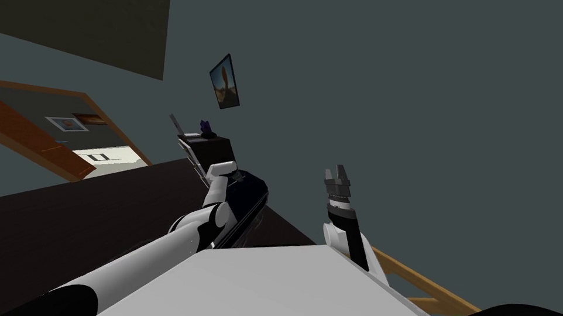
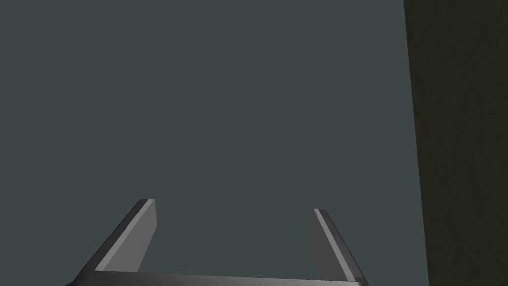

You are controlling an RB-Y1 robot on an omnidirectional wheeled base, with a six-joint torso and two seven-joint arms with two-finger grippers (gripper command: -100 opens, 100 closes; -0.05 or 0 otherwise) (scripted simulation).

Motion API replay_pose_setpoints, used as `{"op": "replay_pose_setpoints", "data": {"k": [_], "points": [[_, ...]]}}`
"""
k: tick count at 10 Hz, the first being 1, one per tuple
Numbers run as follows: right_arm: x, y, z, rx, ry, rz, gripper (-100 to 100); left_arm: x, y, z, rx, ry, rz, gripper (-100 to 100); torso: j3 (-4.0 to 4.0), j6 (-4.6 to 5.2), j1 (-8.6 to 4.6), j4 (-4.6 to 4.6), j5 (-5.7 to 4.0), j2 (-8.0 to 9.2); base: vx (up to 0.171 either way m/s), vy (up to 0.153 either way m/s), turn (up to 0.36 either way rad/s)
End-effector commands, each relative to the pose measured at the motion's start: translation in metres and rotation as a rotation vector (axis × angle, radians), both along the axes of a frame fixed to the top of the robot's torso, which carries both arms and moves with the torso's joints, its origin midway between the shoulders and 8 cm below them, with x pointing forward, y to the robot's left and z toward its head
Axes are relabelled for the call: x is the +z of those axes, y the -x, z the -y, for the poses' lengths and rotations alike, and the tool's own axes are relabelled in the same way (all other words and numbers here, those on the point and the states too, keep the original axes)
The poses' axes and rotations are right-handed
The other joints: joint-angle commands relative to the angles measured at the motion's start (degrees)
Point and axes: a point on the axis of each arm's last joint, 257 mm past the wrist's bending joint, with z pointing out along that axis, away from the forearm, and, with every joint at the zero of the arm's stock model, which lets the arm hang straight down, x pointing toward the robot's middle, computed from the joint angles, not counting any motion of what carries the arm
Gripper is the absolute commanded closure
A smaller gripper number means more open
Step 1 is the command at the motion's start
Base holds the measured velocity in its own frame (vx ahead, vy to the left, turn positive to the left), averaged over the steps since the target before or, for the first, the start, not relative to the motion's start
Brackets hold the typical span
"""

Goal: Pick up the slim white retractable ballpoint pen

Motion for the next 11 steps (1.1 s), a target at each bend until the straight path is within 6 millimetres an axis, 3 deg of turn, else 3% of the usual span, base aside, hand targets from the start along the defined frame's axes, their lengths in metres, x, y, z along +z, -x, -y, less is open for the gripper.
{"op": "replay_pose_setpoints", "data": {"k": [1,11], "points": [[0.0,0.0,0.0,0.0,0.0,0.0,0,-0.003,0.007,-0.001,0.006,0.009,-0.026,-100,0.0,0.0,0.0,0.0,0.0,0.0,0.055,-0.032,0.011],[0.0,0.0,0.0,0.0,0.0,0.0,0,-0.029,0.077,-0.047,0.162,0.047,-0.255,-100,-0.02,0.01,-0.04,-0.01,-0.01,-0.03,0.063,-0.036,0.011]]}}
